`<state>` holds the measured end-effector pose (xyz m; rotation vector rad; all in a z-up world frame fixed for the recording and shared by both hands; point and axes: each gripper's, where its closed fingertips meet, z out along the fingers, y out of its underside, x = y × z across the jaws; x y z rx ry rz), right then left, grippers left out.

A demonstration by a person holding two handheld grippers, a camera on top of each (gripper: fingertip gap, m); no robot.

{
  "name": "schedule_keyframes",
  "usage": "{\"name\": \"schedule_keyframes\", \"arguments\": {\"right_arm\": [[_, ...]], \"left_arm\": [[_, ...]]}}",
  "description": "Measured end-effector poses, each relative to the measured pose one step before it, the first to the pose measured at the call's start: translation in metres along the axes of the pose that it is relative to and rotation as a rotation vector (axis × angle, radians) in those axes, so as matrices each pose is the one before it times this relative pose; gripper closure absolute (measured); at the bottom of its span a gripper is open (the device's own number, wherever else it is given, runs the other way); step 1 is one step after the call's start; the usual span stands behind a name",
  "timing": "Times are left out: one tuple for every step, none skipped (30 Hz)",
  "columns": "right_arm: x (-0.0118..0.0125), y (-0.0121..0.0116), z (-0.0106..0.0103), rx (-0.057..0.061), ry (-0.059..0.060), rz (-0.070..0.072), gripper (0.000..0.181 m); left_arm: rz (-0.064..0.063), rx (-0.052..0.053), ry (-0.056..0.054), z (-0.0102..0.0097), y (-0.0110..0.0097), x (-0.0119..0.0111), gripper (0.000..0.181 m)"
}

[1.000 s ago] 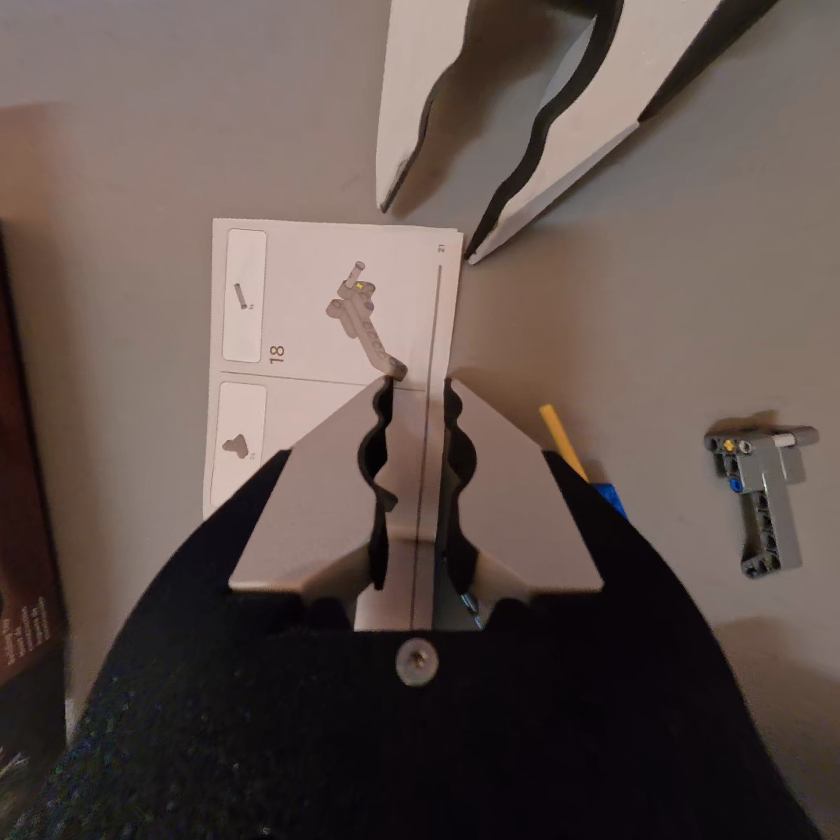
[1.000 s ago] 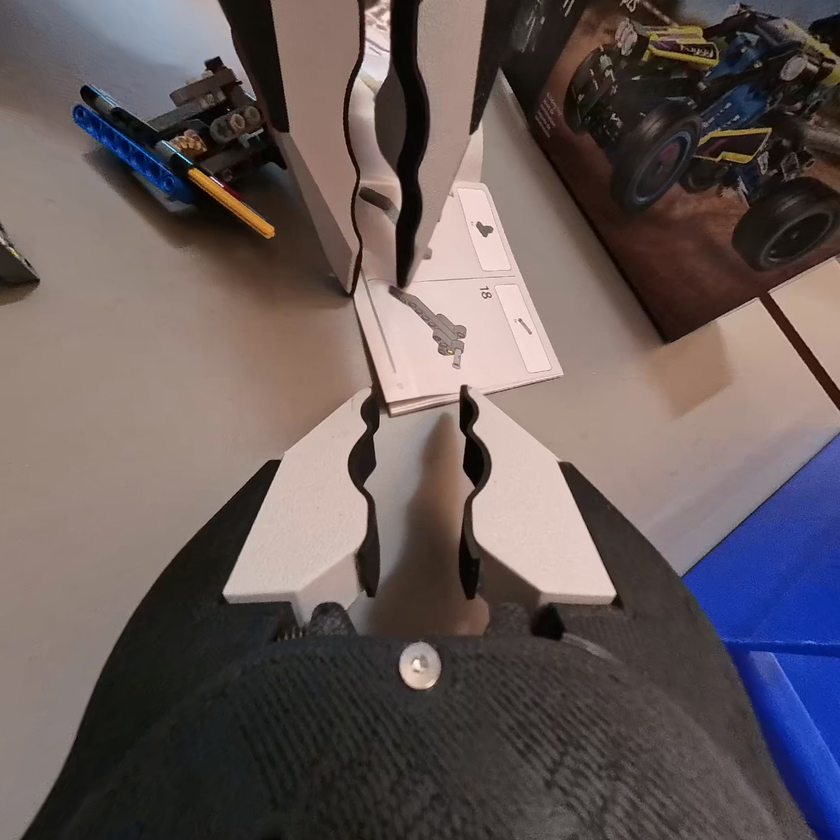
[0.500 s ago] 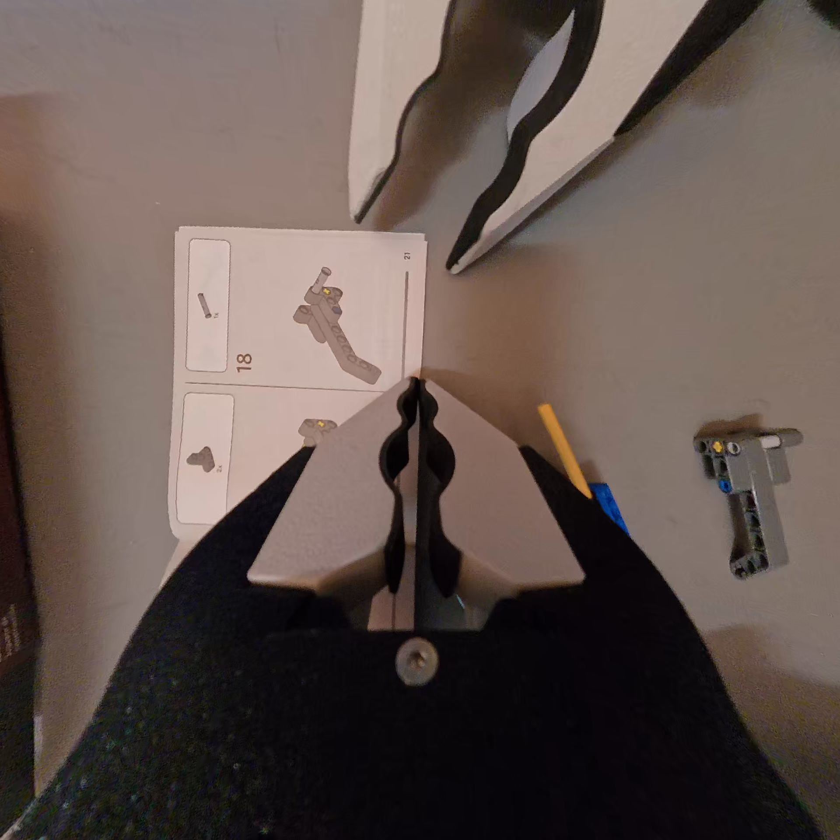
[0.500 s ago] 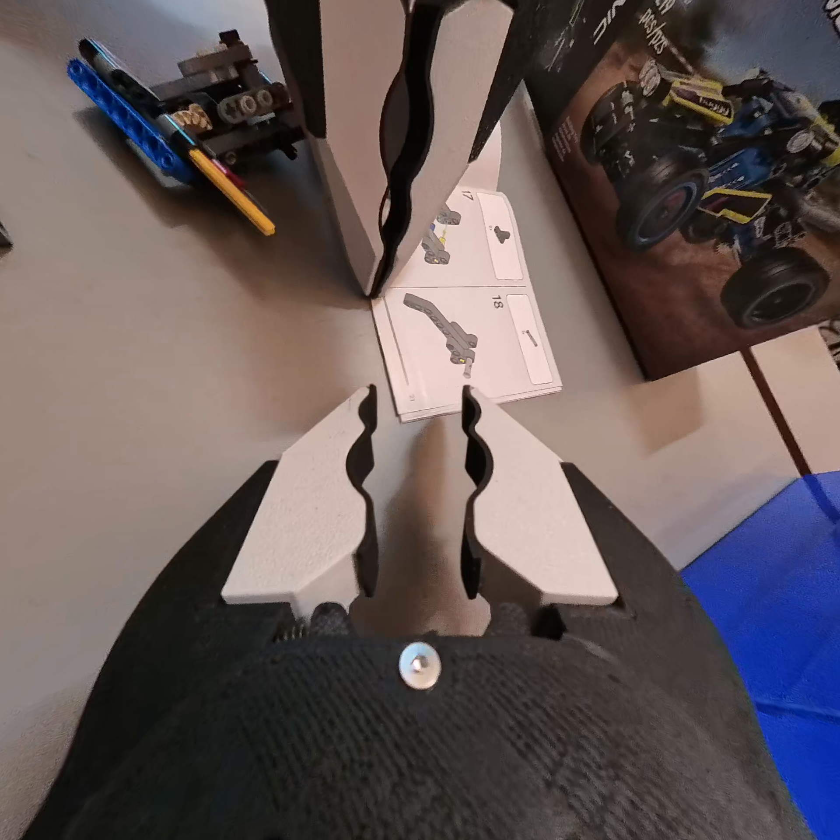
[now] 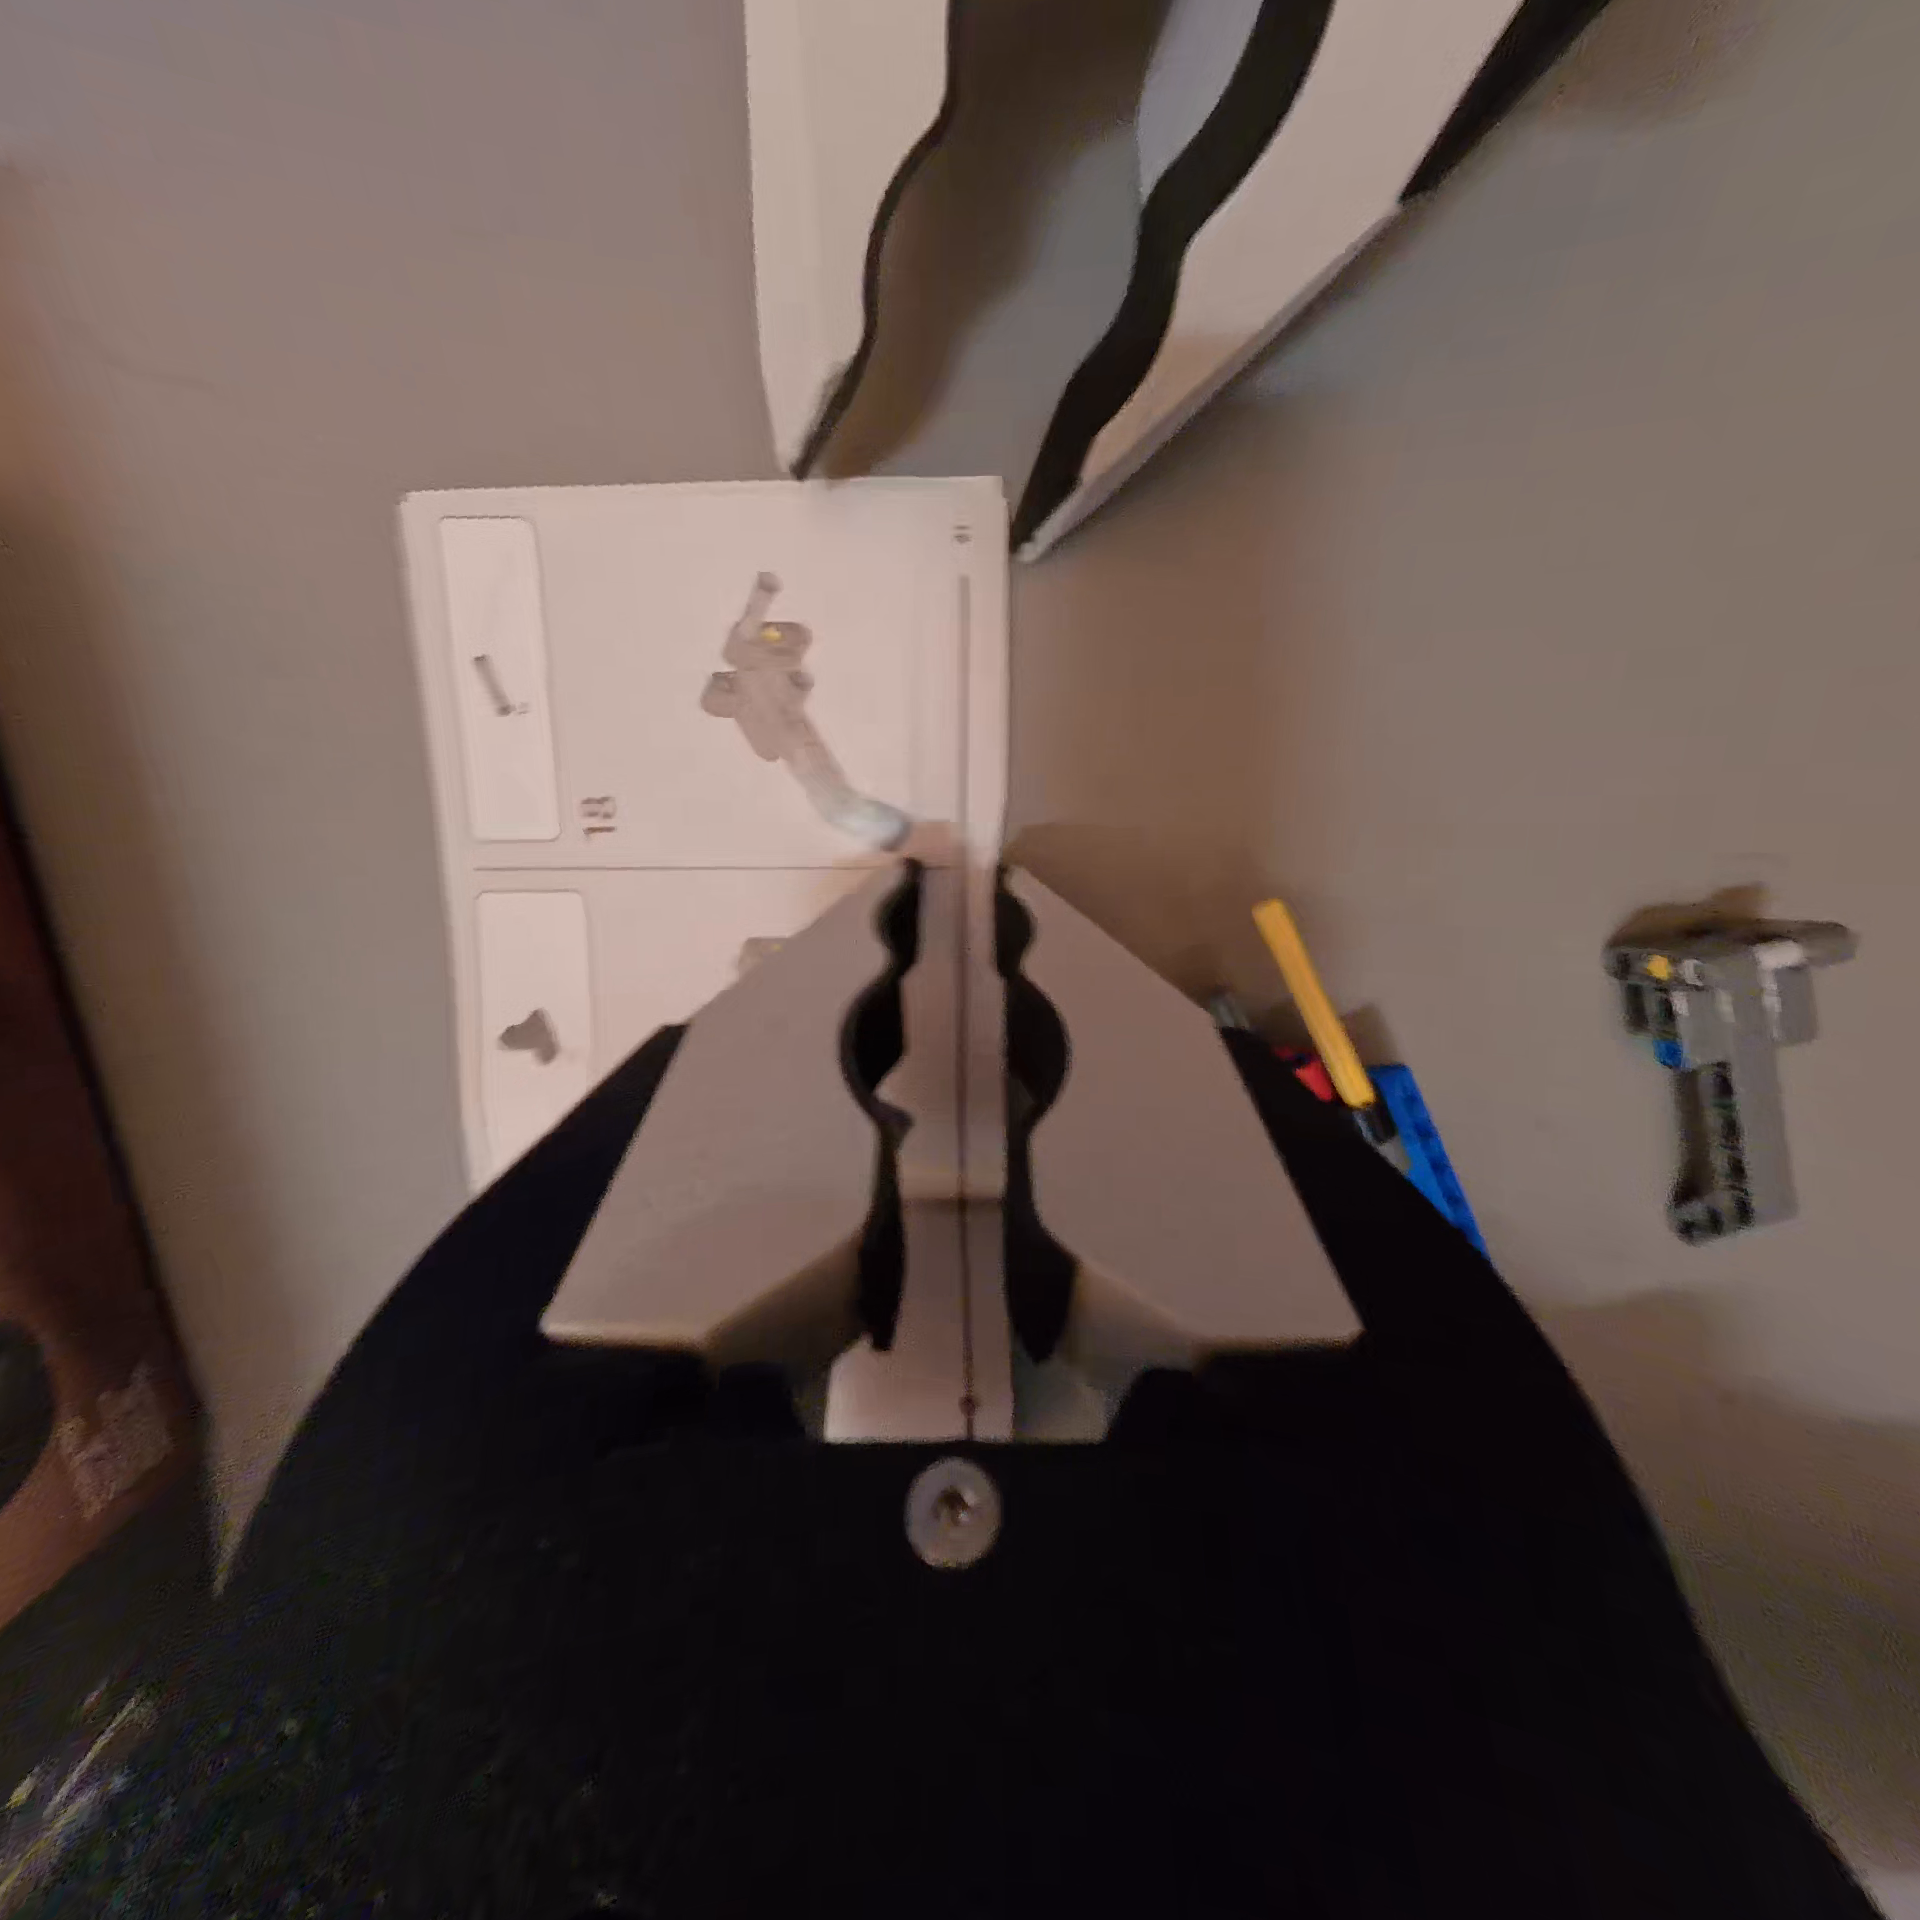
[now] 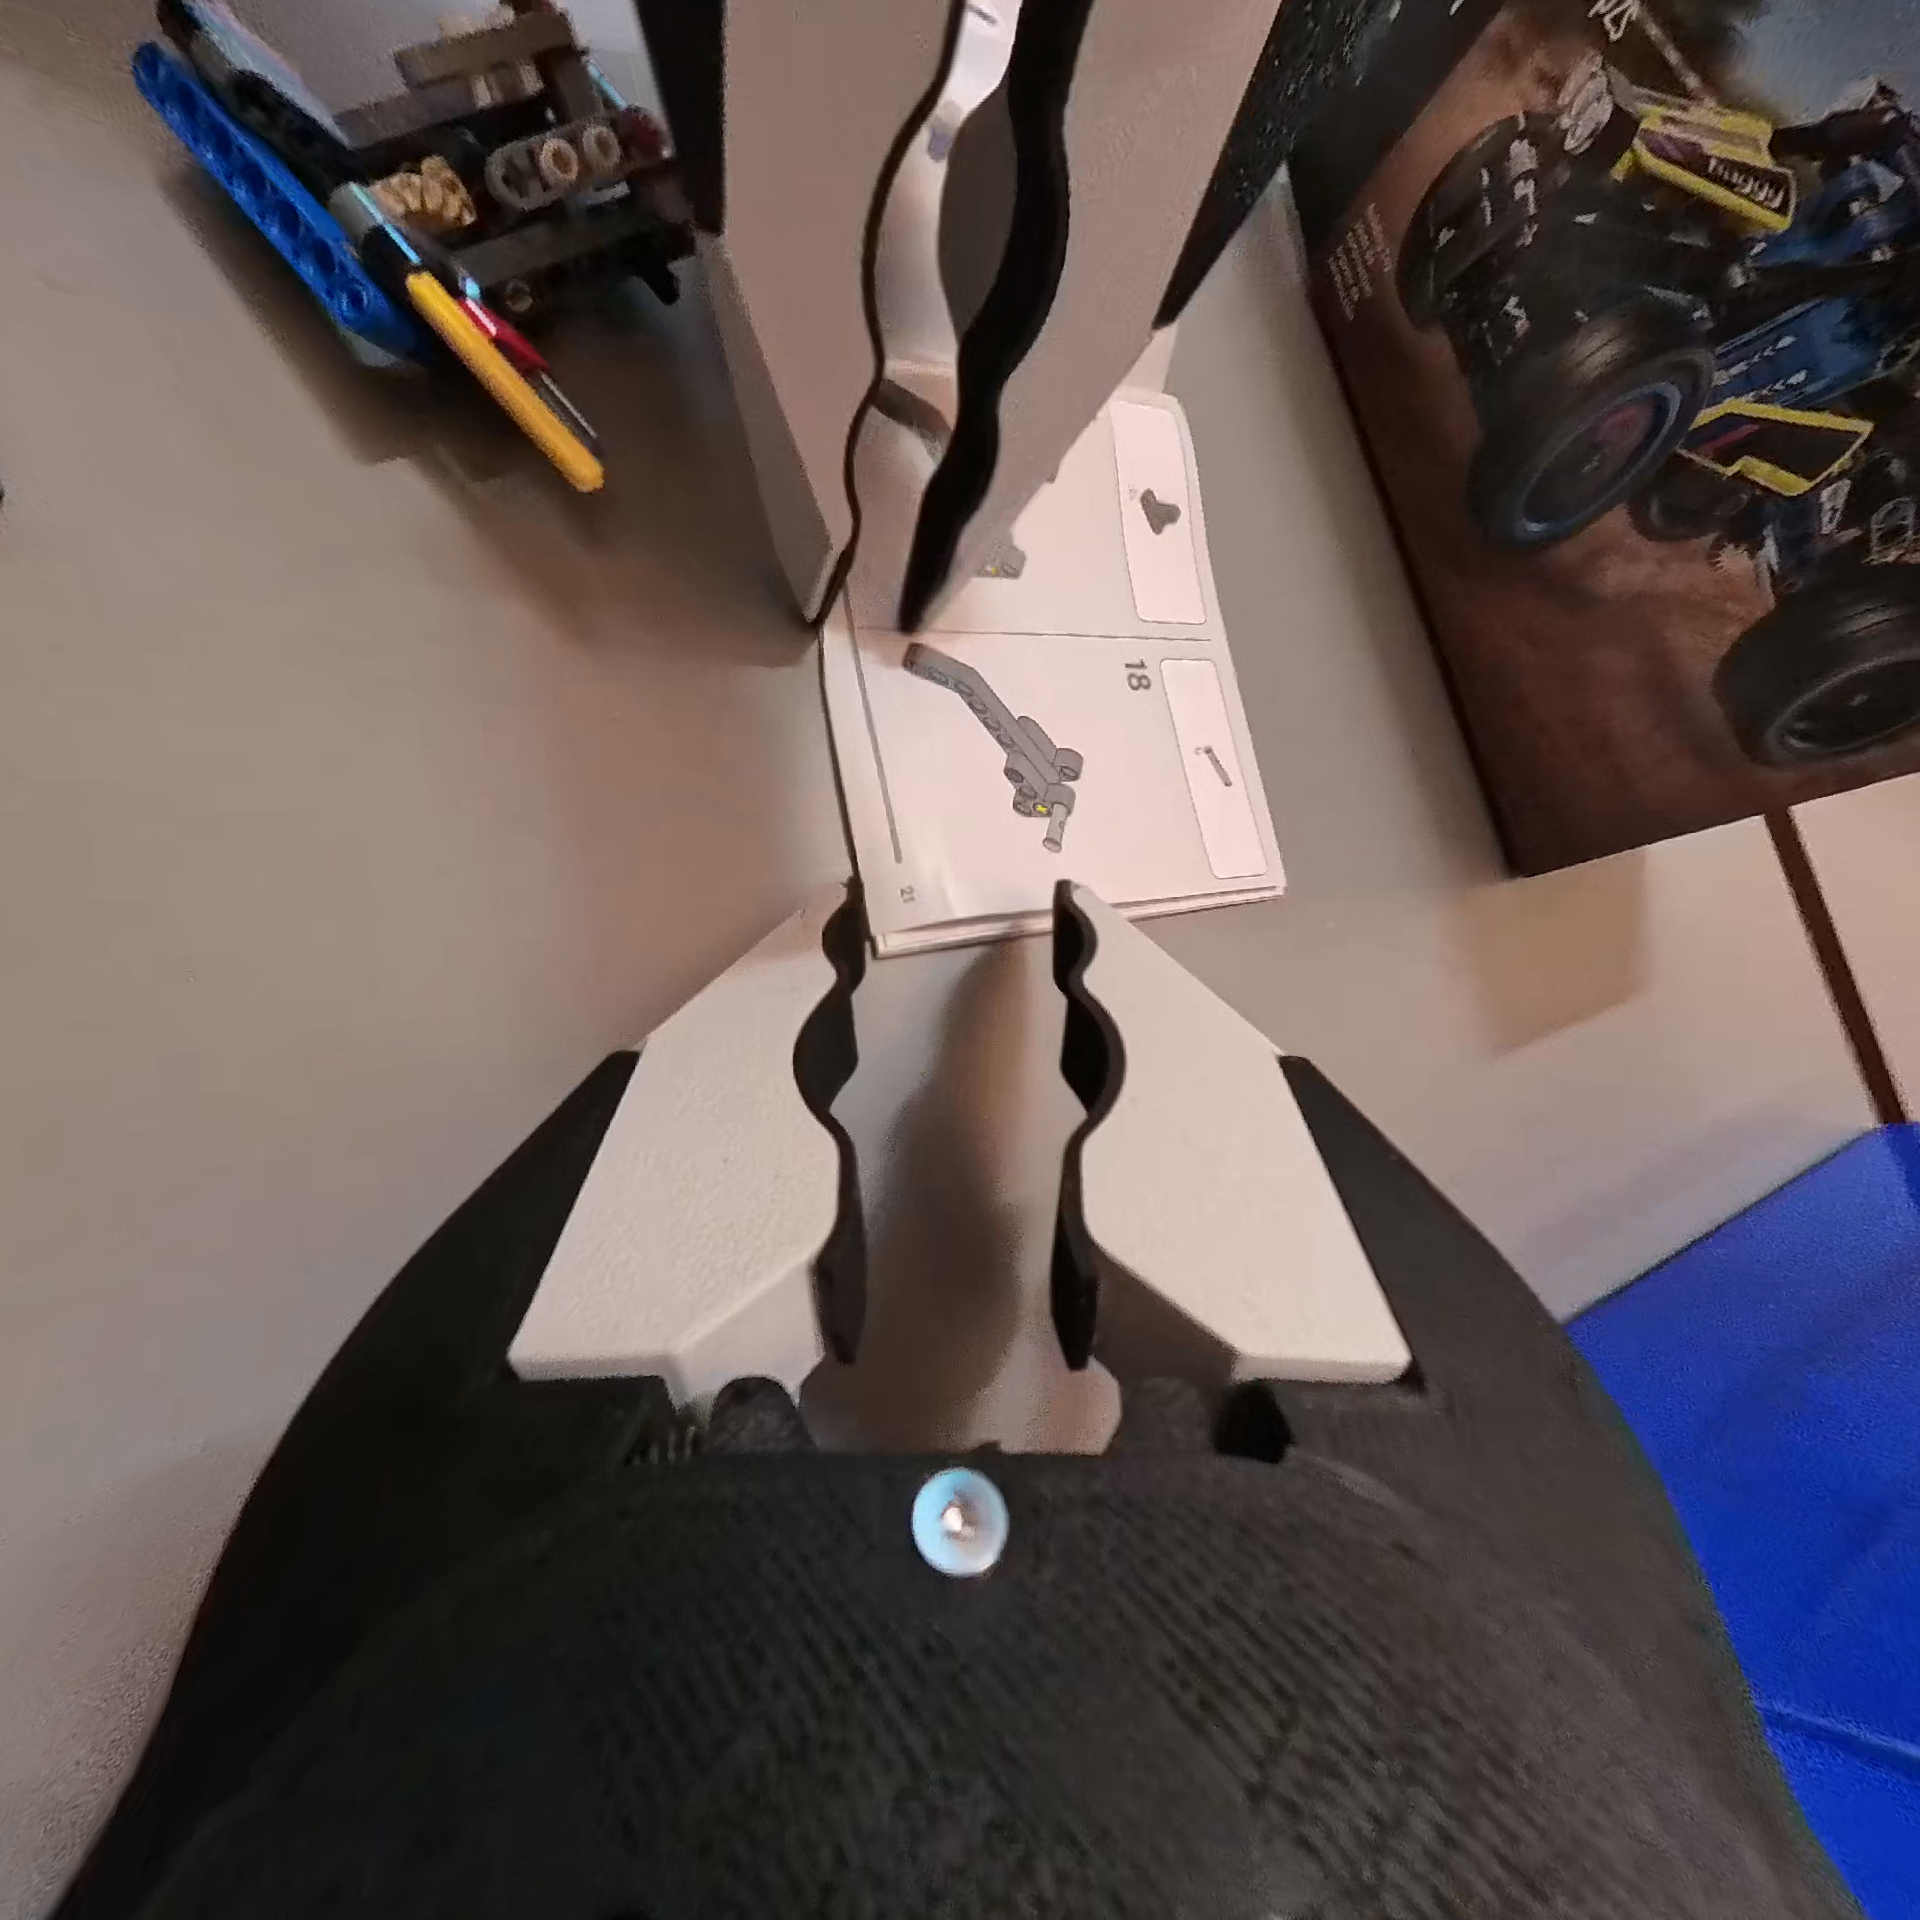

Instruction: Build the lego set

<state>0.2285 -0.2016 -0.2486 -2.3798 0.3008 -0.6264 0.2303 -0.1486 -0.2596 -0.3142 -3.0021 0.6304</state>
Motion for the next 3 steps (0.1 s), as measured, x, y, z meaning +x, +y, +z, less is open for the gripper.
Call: {"name": "schedule_keyframes", "arguments": {"right_arm": [[0.00041,0.00151,-0.00186,-0.0108,0.0138,-0.0254,0.148],[0.00237,0.00269,-0.00183,-0.0143,0.0231,-0.019,0.149],[0.00467,0.00353,-0.00154,-0.0149,0.0327,-0.004,0.152]], "left_arm": [[-0.0105,0.0154,0.0224,0.00025,-0.00073,0.00238,0.18],[-0.0186,0.0224,0.0175,0.00042,-0.00063,0.00084,0.181],[-0.0215,0.0258,0.0101,0.00009,-0.00033,-0.00084,0.181]]}}
